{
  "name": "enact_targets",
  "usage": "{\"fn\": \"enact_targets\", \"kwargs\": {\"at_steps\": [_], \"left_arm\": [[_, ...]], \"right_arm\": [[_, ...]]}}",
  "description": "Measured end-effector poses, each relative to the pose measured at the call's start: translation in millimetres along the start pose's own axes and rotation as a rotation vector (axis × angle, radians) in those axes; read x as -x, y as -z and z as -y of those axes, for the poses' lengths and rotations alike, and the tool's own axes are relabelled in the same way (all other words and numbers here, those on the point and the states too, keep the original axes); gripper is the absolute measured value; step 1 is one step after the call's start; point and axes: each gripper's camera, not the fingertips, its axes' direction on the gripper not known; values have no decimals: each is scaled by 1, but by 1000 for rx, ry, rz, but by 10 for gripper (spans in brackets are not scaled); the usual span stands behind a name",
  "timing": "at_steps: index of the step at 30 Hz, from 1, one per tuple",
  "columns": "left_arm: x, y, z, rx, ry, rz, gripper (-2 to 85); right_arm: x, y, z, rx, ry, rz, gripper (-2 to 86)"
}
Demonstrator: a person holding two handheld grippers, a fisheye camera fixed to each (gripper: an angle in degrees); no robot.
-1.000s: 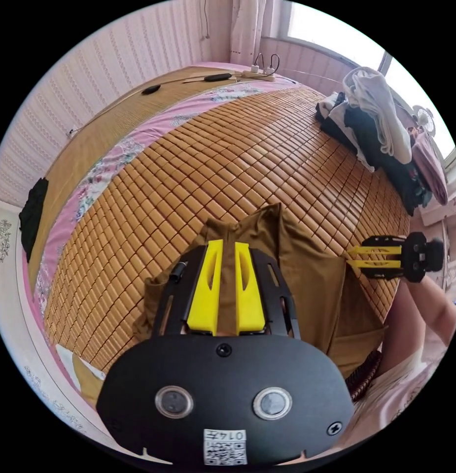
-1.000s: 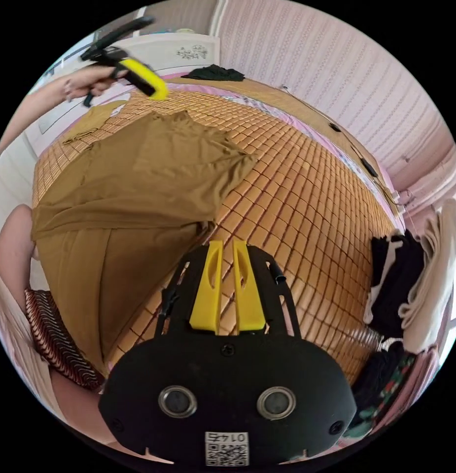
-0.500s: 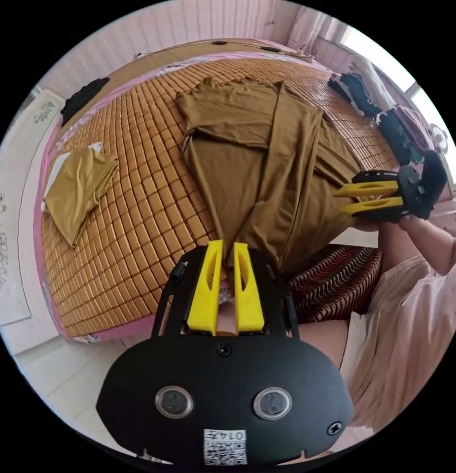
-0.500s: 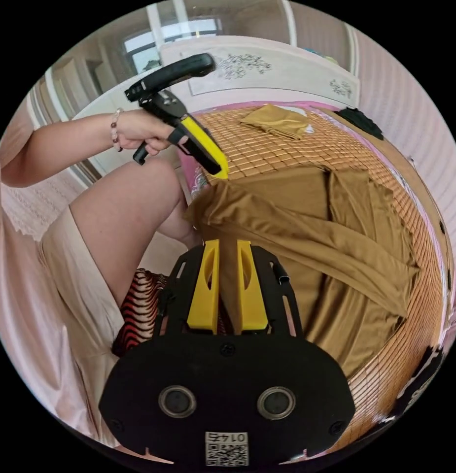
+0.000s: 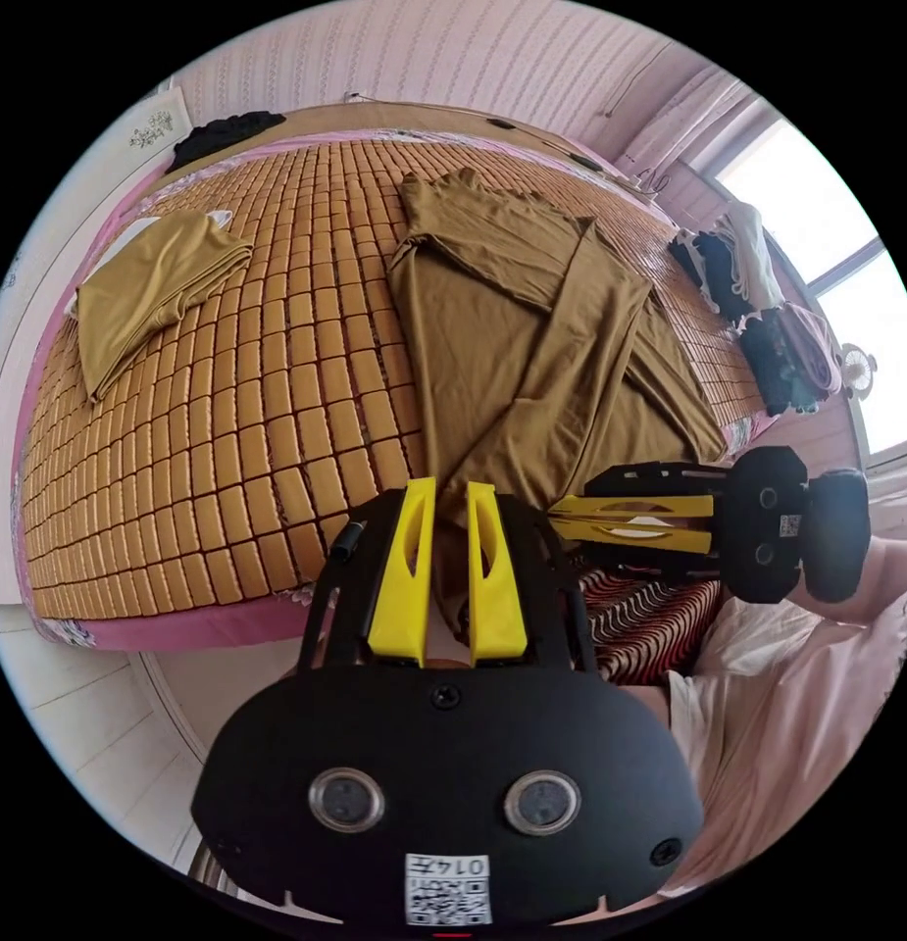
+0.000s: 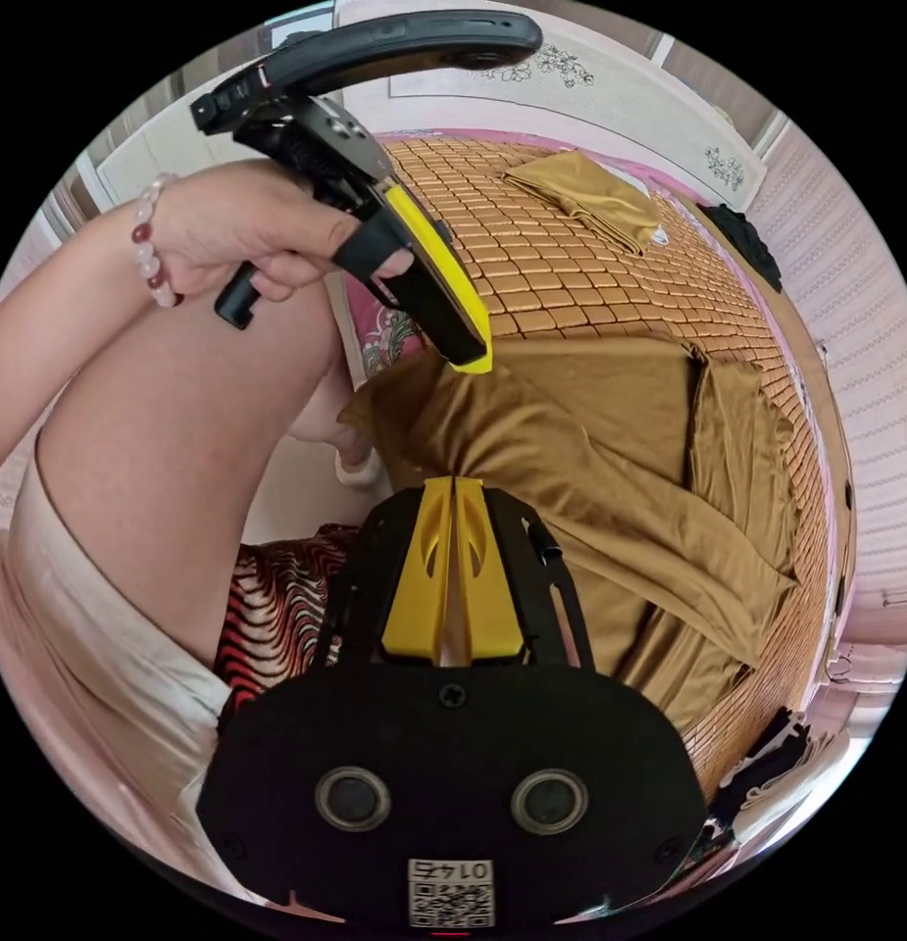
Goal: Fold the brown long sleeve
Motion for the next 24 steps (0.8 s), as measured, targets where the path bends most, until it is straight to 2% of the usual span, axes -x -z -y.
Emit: {"fn": "enact_targets", "kwargs": {"at_steps": [7,13,17,21,24], "left_arm": [[-5,10,-9,0,-87,-9,52],[-3,10,-11,39,-86,-4,52],[-1,14,-16,32,-81,-2,50],[-3,16,-18,35,-86,14,48],[-7,17,-21,33,-95,38,47]], "right_arm": [[6,18,-14,-6,31,15,-3],[-12,25,-23,-42,-9,84,57],[-85,41,-62,-107,-289,-31,58],[-184,42,-120,-202,-720,88,52],[-226,25,-154,-256,-971,184,54]]}}
